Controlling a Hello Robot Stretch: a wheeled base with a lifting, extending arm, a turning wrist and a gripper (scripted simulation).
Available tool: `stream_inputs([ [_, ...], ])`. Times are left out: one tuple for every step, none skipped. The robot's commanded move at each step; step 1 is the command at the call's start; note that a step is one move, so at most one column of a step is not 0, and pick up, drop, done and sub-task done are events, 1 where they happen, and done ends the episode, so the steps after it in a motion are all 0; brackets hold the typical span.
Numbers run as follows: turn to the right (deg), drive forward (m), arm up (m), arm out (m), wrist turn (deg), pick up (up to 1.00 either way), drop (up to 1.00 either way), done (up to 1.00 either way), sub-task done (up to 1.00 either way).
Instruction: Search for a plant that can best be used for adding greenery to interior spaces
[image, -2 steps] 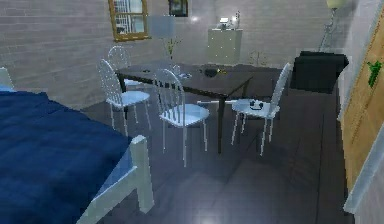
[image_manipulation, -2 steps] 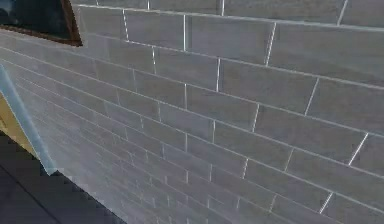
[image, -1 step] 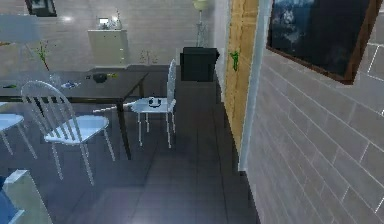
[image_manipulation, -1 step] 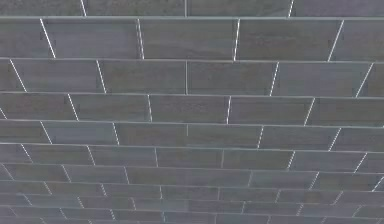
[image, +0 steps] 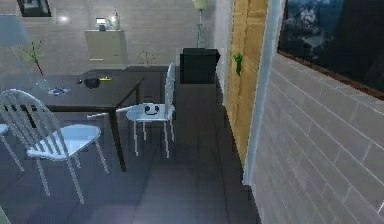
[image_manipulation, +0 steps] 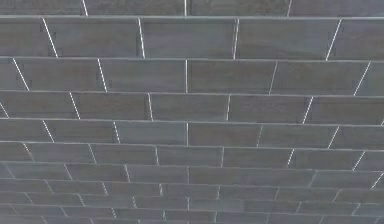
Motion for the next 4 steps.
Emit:
stream_inputs([
  [3.0, 0.00, 0.00, 0.00, 0.0, 0.00, 0.00, 0.00, 0.00],
  [0.0, 1.00, 0.00, 0.00, 0.0, 0.00, 0.00, 0.00, 0.00],
  [3.0, 0.00, 0.00, 0.00, 0.0, 0.00, 0.00, 0.00, 0.00],
  [0.0, 1.00, 0.00, 0.00, 0.0, 0.00, 0.00, 0.00, 0.00],
])
